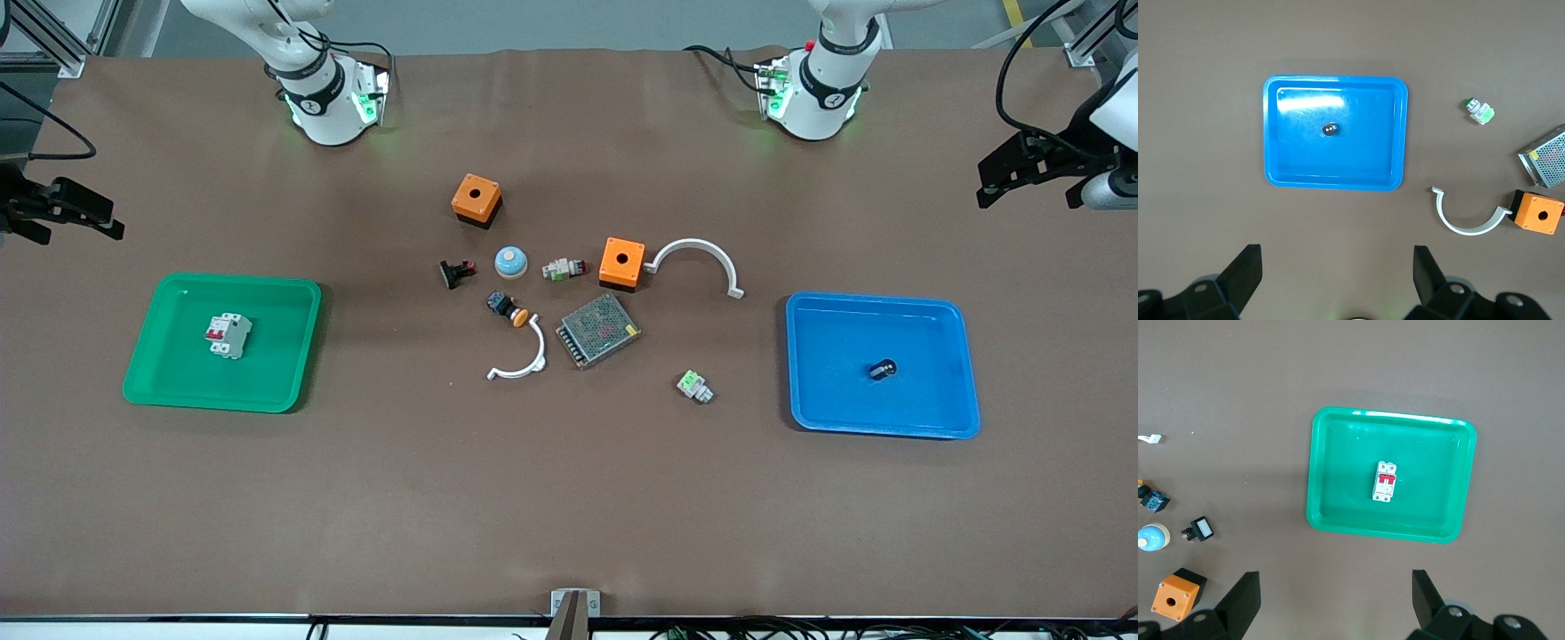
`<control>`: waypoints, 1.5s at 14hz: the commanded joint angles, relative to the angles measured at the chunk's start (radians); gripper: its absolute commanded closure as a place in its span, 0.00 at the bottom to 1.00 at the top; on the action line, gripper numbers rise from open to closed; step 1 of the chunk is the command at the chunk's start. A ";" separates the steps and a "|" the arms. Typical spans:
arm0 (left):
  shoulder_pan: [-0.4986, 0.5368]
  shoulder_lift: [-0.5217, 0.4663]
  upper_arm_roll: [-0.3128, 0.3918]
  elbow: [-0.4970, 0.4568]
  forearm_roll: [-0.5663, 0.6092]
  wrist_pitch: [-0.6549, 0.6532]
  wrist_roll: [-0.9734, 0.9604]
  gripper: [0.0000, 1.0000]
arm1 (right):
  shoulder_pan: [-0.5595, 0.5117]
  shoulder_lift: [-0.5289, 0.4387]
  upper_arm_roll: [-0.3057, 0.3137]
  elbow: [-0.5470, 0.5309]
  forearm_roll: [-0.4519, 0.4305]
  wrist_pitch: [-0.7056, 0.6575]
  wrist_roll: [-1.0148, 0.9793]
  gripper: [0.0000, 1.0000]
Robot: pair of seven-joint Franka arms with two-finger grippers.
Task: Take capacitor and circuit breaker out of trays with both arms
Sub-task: 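Reach the right gripper to the breaker while the left gripper reaches the capacitor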
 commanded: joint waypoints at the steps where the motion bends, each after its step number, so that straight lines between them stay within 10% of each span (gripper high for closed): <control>1: 0.006 0.001 0.005 0.017 -0.012 -0.021 0.027 0.00 | 0.002 -0.037 0.001 -0.036 0.002 0.001 0.005 0.00; 9: 0.029 0.168 0.014 -0.023 0.034 0.076 -0.008 0.00 | -0.009 -0.022 -0.005 0.025 0.000 -0.043 0.017 0.00; 17: 0.072 0.265 0.014 -0.448 0.054 0.656 -0.153 0.00 | -0.047 0.323 -0.005 0.171 0.005 0.063 0.000 0.00; 21: 0.128 0.380 0.014 -0.506 0.054 0.871 -0.172 0.01 | -0.082 0.339 -0.004 0.003 0.015 0.257 0.003 0.00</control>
